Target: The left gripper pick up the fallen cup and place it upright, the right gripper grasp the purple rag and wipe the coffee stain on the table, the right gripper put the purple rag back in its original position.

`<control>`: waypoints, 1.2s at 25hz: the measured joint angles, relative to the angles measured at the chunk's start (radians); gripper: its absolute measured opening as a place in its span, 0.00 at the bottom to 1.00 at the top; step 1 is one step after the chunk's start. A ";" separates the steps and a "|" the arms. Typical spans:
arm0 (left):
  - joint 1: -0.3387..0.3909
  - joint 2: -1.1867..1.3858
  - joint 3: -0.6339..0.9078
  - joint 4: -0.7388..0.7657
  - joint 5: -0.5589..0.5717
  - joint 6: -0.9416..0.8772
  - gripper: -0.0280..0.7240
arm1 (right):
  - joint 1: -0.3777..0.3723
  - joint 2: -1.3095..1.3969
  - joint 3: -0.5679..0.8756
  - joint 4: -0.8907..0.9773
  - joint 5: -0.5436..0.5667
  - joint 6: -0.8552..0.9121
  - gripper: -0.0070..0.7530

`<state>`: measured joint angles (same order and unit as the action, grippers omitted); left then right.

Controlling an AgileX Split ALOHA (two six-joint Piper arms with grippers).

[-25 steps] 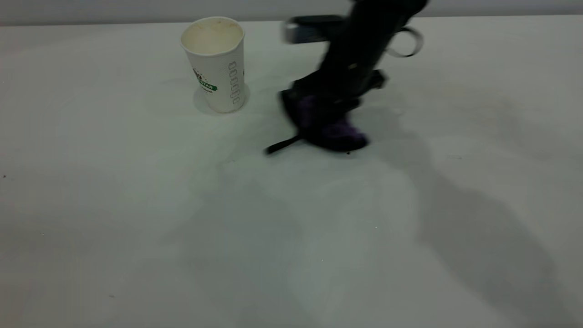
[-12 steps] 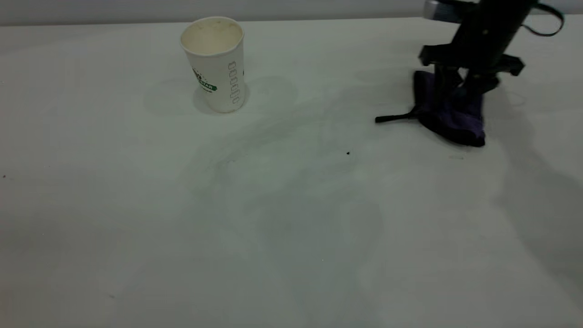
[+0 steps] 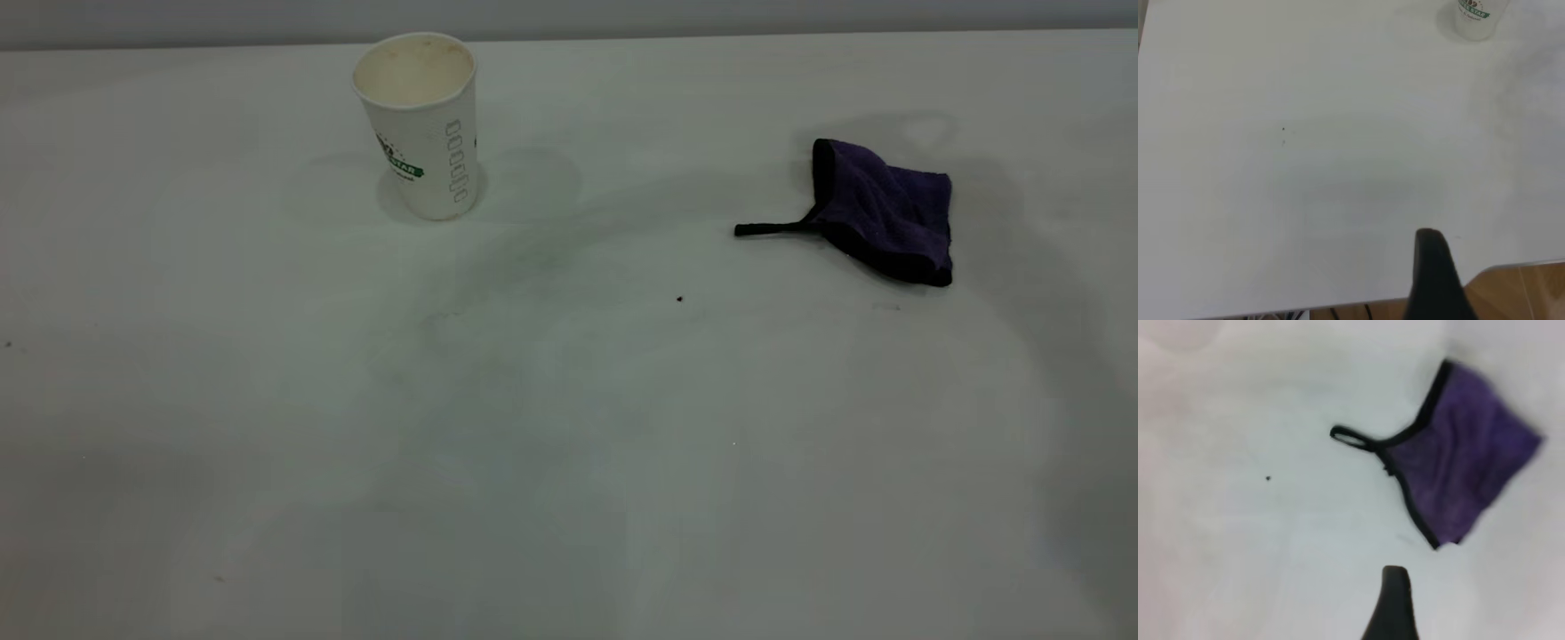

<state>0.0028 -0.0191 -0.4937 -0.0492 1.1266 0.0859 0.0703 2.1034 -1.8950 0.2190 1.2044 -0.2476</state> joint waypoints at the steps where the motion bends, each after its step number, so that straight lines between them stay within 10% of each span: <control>1: 0.000 0.000 0.000 0.000 0.000 0.000 0.76 | 0.000 -0.048 0.003 -0.011 0.005 0.010 0.96; 30: 0.000 0.000 0.000 0.000 0.000 0.000 0.76 | 0.082 -1.232 1.124 -0.194 0.024 0.141 0.92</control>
<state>0.0028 -0.0191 -0.4937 -0.0492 1.1266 0.0859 0.1526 0.8709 -0.7706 0.0249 1.2287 -0.1065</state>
